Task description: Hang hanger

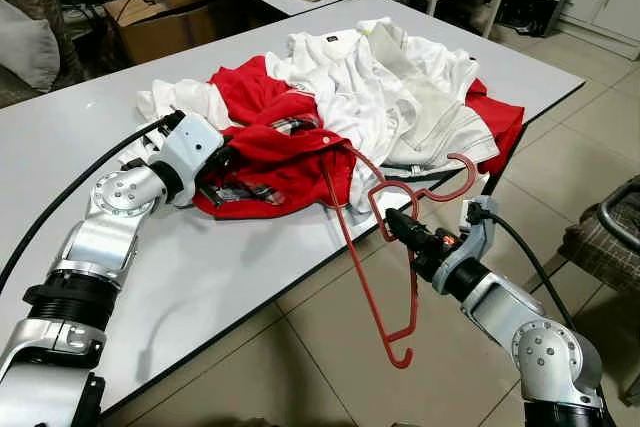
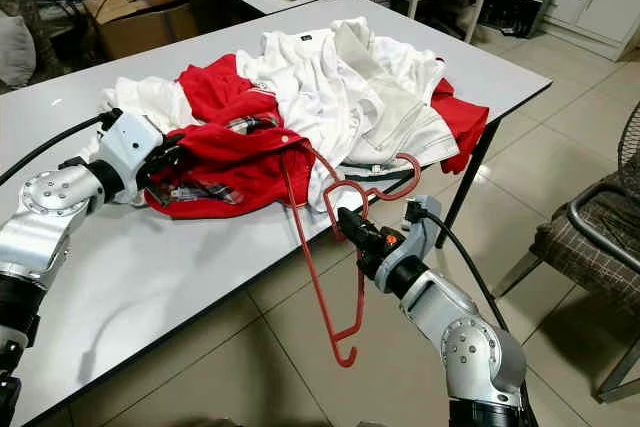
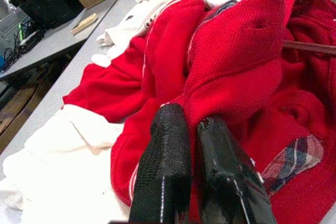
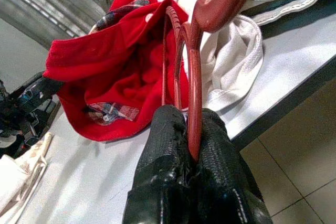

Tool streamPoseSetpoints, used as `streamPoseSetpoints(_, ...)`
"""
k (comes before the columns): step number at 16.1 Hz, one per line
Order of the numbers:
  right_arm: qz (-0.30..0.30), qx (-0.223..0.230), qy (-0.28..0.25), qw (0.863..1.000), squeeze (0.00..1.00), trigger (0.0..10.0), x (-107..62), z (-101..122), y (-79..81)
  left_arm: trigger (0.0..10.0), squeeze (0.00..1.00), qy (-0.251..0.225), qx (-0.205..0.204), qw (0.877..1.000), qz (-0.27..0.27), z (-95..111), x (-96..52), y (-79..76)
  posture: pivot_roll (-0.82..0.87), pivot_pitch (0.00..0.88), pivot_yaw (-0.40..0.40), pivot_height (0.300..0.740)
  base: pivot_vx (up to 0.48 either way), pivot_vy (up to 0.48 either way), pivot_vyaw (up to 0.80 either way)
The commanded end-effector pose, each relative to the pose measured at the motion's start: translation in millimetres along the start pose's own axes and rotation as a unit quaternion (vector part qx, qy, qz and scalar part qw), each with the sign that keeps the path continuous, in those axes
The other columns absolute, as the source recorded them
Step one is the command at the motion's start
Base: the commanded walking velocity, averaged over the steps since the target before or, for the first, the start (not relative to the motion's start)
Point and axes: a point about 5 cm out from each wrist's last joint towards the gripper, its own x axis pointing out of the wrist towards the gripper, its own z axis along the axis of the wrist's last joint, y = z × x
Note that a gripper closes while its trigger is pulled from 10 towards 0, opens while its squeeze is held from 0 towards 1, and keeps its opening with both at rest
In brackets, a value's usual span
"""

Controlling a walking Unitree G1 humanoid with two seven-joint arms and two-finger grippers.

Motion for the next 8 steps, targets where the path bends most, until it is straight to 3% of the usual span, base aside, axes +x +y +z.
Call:
streamPoseSetpoints(1,0.044,0.017,-0.011,0.999,0.0,10.0,6.6,11.7,8.2,0.0,0.0,-0.032,-0.011,0.999,-0.017,17.3,-3.4,6.6,-0.09,0.0,0.038,0.74,0.0,0.0,0.0)
streamPoseSetpoints(2,0.097,0.019,-0.023,0.995,0.0,10.0,9.5,25.9,17.2,0.0,0.0,-0.062,-0.019,0.998,-0.013,30.4,-7.0,11.9,-0.07,0.0,0.032,0.74,0.0,0.0,0.0)
streamPoseSetpoints(3,0.107,0.011,-0.02,0.994,0.0,10.0,9.9,27.2,18.4,0.0,0.0,-0.071,-0.025,0.997,-0.004,33.2,-8.6,13.6,-0.07,0.0,0.032,0.74,0.0,0.0,0.0)
streamPoseSetpoints(5,0.094,0.005,0.0,0.996,0.0,10.0,10.8,17.1,12.0,0.0,0.0,-0.12,-0.102,0.987,0.004,47.5,-14.2,16.8,-0.07,0.0,0.035,0.74,0.0,0.0,0.0)
streamPoseSetpoints(6,0.093,0.015,0.005,0.996,0.0,10.0,12.6,12.7,10.4,0.0,0.0,-0.133,-0.123,0.983,-0.019,54.3,-18.2,15.2,-0.07,0.0,0.036,0.74,0.0,0.0,0.0)
streamPoseSetpoints(8,0.091,0.019,0.006,0.996,0.0,10.0,15.9,11.6,10.6,0.0,0.0,-0.116,-0.115,0.986,-0.041,52.4,-20.7,12.2,-0.07,0.0,0.037,0.74,0.0,0.0,0.0)
